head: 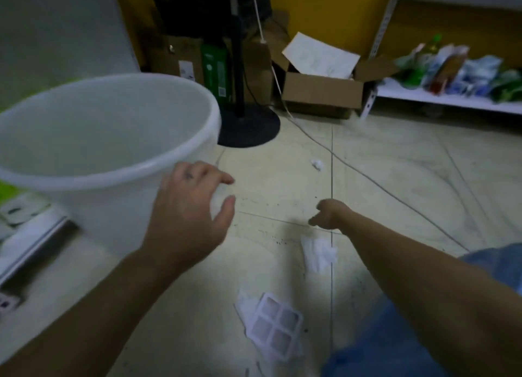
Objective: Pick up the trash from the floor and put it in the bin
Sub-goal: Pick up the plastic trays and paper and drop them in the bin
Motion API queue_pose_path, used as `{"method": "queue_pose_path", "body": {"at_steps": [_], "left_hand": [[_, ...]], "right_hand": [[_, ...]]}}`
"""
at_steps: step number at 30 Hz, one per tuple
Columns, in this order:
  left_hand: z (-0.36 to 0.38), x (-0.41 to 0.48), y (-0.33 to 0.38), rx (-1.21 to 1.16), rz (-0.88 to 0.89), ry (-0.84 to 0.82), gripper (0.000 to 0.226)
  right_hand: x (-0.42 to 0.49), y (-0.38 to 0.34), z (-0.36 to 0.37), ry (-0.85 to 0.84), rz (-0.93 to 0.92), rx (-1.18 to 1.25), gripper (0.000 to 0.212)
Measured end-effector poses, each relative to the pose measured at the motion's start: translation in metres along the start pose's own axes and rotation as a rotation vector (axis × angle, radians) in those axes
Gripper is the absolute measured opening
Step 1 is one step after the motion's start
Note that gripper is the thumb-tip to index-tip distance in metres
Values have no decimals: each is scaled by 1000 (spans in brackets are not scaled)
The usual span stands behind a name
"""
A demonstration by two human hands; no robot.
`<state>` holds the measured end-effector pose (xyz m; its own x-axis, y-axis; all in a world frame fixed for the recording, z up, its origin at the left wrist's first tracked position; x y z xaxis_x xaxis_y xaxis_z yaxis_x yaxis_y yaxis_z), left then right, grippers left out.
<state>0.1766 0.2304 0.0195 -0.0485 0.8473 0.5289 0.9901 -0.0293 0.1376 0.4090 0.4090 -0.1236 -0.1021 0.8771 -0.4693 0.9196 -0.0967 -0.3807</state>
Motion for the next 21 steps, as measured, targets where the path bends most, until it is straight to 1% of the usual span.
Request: {"method": "queue_pose_path", "body": {"at_steps": [2, 3, 5, 7, 8, 10, 11, 12, 15, 17, 19, 20, 21], "left_hand": [[34, -22, 19, -13, 87, -138, 27], [53, -36, 23, -9, 105, -254, 31], [90, -65, 22, -21, 88, -520, 43], [120, -95, 16, -44, 63, -729, 51], [132, -109, 14, -64, 48, -803, 53], [153, -134, 15, -126, 18, -910, 55], [163, -146, 19, -150, 23, -956, 56], [171, -156, 23, -157, 44, -993, 56], [193, -179, 36, -158, 112, -1045, 54], [203, -190, 41, -149, 138, -1068, 52], [209, -199, 45, -84, 174, -1074, 52], [210, -201, 46, -50, 176, -1046, 52], [210, -200, 47, -19, 167, -1008, 51]], "right_hand": [[8, -3, 19, -81, -16, -86, 54], [12, -2, 32, -120, -7, -121, 53], [17, 6, 58, -170, 21, -177, 52], [19, 15, 79, -206, 46, -232, 53], [20, 19, 86, -225, 59, -247, 58], [22, 28, 97, -246, 97, -182, 78], [22, 32, 100, -224, 97, -153, 83], [23, 34, 103, -177, 97, -134, 80], [24, 41, 123, -85, 127, -98, 52], [16, 41, 138, -101, 109, -148, 34], [2, 37, 151, -167, 79, -242, 18], [-8, 33, 157, -207, 106, -280, 12], [-16, 31, 164, -219, 96, -312, 14]]}}
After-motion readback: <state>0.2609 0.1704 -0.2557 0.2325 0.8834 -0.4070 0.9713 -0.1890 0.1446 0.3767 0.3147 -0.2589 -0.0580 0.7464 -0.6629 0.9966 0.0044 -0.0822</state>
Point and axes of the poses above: each hand's wrist, its own x-axis towards the middle knuckle, its own z-axis out of the palm, y = z × x, the point moved 4 cm from there along x, towards the middle knuckle, and after that the axes turned 12 degrees about x, right-handed, at the moved point
